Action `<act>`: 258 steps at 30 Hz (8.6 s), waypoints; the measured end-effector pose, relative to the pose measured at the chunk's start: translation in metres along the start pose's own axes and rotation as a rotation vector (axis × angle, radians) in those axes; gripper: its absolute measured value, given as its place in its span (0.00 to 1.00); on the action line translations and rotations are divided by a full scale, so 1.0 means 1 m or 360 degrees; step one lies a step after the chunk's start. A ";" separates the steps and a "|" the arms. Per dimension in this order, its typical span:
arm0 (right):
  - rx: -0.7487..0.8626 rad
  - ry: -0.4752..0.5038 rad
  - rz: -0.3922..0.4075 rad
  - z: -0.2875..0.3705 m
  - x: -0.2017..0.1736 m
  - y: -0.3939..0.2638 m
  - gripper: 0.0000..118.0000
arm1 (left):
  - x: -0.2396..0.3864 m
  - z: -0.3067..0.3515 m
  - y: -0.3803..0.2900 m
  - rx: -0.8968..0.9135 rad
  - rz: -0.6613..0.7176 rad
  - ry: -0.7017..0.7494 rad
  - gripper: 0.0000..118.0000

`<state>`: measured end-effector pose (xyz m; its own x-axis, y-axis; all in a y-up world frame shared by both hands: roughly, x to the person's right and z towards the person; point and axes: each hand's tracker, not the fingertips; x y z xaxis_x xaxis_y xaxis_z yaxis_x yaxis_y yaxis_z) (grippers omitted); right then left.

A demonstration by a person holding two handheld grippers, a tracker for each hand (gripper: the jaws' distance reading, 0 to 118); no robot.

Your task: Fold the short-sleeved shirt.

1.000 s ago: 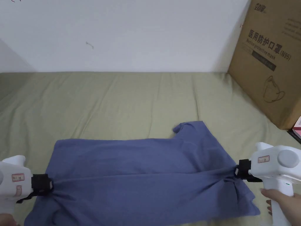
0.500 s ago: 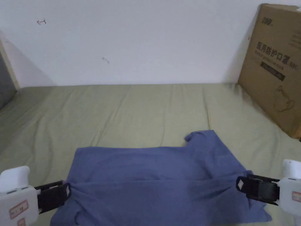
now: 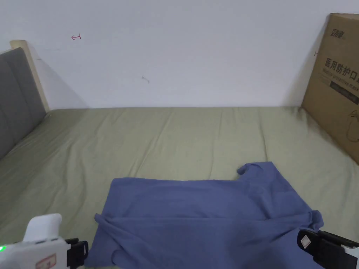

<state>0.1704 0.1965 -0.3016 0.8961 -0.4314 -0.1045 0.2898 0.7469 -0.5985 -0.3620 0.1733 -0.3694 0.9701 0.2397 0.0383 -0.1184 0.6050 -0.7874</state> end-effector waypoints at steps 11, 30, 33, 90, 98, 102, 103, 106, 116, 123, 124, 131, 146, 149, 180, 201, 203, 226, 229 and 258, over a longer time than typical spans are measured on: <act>-0.0144 0.0002 -0.0079 -0.021 0.013 -0.003 0.00 | -0.030 -0.161 0.014 -0.0512 -0.0095 0.0308 0.89; -0.0347 -0.0600 -0.0278 -0.067 0.154 0.041 0.98 | -0.002 -0.059 -0.001 -0.0037 -0.0111 0.0170 0.02; -0.0562 -0.0654 -0.0386 -0.099 0.181 0.038 0.98 | 0.002 -0.054 -0.003 -0.0046 -0.0114 0.0169 0.02; 0.0026 0.0183 -0.0192 0.018 -0.005 0.056 0.00 | 0.050 0.059 0.032 0.0293 -0.0272 -0.0160 0.00; -0.0175 0.0275 -0.0261 -0.062 0.005 0.061 0.00 | -0.019 -0.119 0.113 -0.0279 -0.0285 0.0048 0.02; -0.0289 0.0219 -0.0239 -0.084 0.015 0.049 0.00 | -0.039 -0.175 0.106 -0.0459 -0.0320 0.0138 0.83; -0.0312 0.0198 -0.0239 -0.088 0.019 0.046 0.00 | -0.043 -0.189 0.105 -0.0458 -0.0336 0.0177 0.84; -0.0368 0.0147 -0.0268 -0.095 0.031 0.038 0.00 | -0.051 -0.218 0.093 -0.0549 -0.0297 0.0180 0.87; -0.0331 -0.0083 -0.0163 -0.109 0.091 0.056 0.01 | -0.025 -0.200 0.081 -0.0450 -0.0344 0.0183 0.72; -0.0481 -0.0361 -0.0145 -0.177 0.135 0.101 0.01 | 0.013 -0.125 0.084 -0.0184 -0.0531 0.0043 0.01; -0.0522 -0.0355 -0.0145 -0.194 0.143 0.108 0.02 | 0.013 -0.120 0.088 -0.0172 -0.0524 0.0032 0.01; -0.0856 -0.0695 0.0040 -0.285 0.182 0.117 0.98 | 0.014 -0.087 0.095 -0.0092 -0.0479 -0.0025 0.01; -0.0427 -0.0498 0.0122 -0.197 0.133 0.121 0.00 | -0.001 -0.107 0.086 -0.0026 -0.0323 0.0004 0.01; -0.0252 -0.0488 0.0077 -0.167 0.120 0.136 0.00 | 0.000 -0.102 0.093 0.0122 -0.0308 -0.0001 0.01; -0.0612 -0.0526 -0.0265 0.049 0.087 -0.032 1.00 | -0.036 0.030 -0.030 -0.0183 0.0007 -0.0330 0.90; -0.0024 -0.0042 0.0046 0.049 -0.038 0.008 0.00 | 0.013 0.075 -0.002 0.0180 0.0034 -0.0359 0.00; -0.0033 -0.0021 0.0008 0.046 -0.037 0.012 0.00 | -0.033 0.058 0.004 0.0059 0.0177 -0.0465 0.00; -0.0372 -0.0110 -0.0221 -0.030 -0.058 0.005 0.00 | -0.137 -0.165 -0.065 -0.0464 0.0942 -0.1678 0.90; -0.0378 -0.0076 -0.0251 -0.032 -0.060 0.007 0.00 | -0.146 -0.176 -0.067 -0.0536 0.0898 -0.1235 0.06; -0.0234 0.0041 -0.0381 0.033 -0.011 -0.009 0.00 | 0.113 -0.082 -0.024 -0.0575 0.0081 -0.0740 0.78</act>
<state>0.1687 0.2107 -0.2688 0.7987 -0.6008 0.0346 0.4384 0.5416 -0.7173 -0.2322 0.1232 -0.3967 0.7609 0.6185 0.1963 -0.0037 0.3067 -0.9518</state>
